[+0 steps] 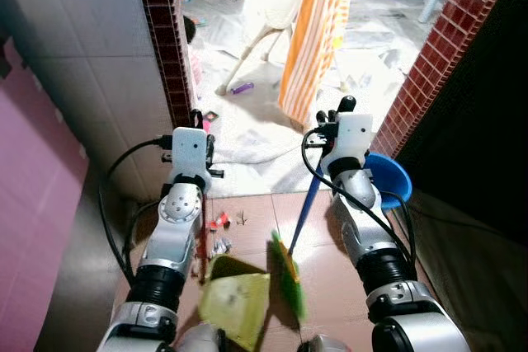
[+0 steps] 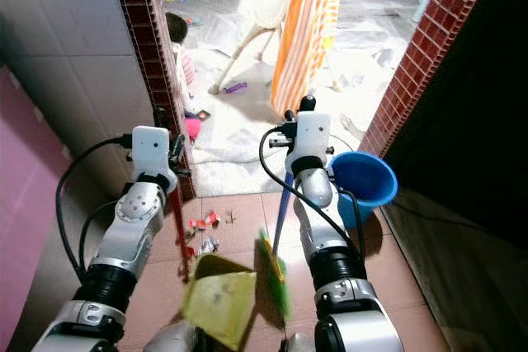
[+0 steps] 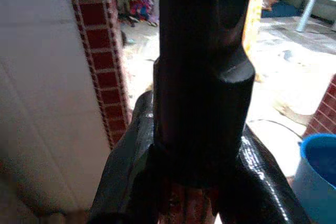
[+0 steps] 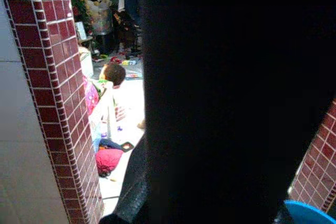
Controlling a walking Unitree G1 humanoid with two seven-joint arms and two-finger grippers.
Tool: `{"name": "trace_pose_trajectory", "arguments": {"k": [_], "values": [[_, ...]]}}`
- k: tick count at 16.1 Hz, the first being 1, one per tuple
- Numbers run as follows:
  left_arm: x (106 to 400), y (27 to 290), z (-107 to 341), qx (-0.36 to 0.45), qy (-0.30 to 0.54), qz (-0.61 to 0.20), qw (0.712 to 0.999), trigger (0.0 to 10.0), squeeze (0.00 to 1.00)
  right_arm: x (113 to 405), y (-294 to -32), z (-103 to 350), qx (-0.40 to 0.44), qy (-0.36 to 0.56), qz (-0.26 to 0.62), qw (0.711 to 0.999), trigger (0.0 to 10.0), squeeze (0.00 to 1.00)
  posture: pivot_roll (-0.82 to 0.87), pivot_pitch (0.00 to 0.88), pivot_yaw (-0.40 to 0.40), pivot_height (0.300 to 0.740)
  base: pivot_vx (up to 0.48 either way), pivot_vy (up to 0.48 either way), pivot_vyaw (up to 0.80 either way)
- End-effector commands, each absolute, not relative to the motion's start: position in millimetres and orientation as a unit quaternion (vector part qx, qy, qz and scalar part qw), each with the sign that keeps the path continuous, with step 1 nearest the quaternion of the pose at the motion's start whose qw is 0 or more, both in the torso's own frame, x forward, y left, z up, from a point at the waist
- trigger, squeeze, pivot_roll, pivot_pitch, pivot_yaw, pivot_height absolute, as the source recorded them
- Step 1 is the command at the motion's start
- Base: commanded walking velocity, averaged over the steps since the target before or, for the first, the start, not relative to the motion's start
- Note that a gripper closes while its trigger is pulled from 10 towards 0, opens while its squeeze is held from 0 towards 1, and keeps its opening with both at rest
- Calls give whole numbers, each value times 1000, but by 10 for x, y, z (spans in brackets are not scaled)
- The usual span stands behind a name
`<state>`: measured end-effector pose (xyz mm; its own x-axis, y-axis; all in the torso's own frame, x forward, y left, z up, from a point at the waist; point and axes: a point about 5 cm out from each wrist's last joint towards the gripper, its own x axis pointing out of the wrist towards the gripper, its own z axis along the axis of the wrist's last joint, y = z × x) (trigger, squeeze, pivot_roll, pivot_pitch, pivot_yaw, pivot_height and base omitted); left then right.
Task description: Sweep floor
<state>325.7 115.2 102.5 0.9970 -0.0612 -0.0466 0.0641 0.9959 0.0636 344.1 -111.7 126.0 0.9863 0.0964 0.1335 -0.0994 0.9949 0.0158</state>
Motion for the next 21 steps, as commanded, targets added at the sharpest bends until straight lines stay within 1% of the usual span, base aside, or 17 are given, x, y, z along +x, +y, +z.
{"name": "trace_pose_trajectory", "arguments": {"k": [1,10,12,15,18,19,20,21], "values": [[3294,1119,1157,31,-3,-39,999,10000,0,3460,-1133,1296,8,-72,47,996,10000,0,-15,1,-9,740,-319,0,0],[3300,1123,1151,23,-1,-38,999,10000,0,3459,-1090,1299,6,-76,59,995,10000,0,-17,0,-10,740,-310,0,0],[3300,1149,1127,24,2,-35,999,10000,0,3448,-1076,1285,-1,-77,64,995,10000,0,-18,0,-7,740,0,0,0],[3241,1248,977,65,17,-42,997,10000,0,3382,-1144,1181,-10,-67,59,996,10000,0,-7,0,3,740,0,0,0],[3171,1394,868,104,23,-16,994,10000,0,3330,-1187,1100,-14,-57,54,997,10000,0,0,0,7,740,0,0,0],[3152,1413,862,99,21,-23,995,10000,0,3323,-1202,1084,-19,-54,51,997,10000,0,3,0,5,740,0,0,0],[3101,1482,821,80,22,-26,996,10000,0,3299,-1262,1029,-24,-45,43,998,10000,0,30,0,-16,740,0,0,0],[3078,1521,796,79,25,-15,996,10000,0,3276,-1290,1001,-25,-40,41,998,10000,0,45,0,-29,740,0,0,0]]}}
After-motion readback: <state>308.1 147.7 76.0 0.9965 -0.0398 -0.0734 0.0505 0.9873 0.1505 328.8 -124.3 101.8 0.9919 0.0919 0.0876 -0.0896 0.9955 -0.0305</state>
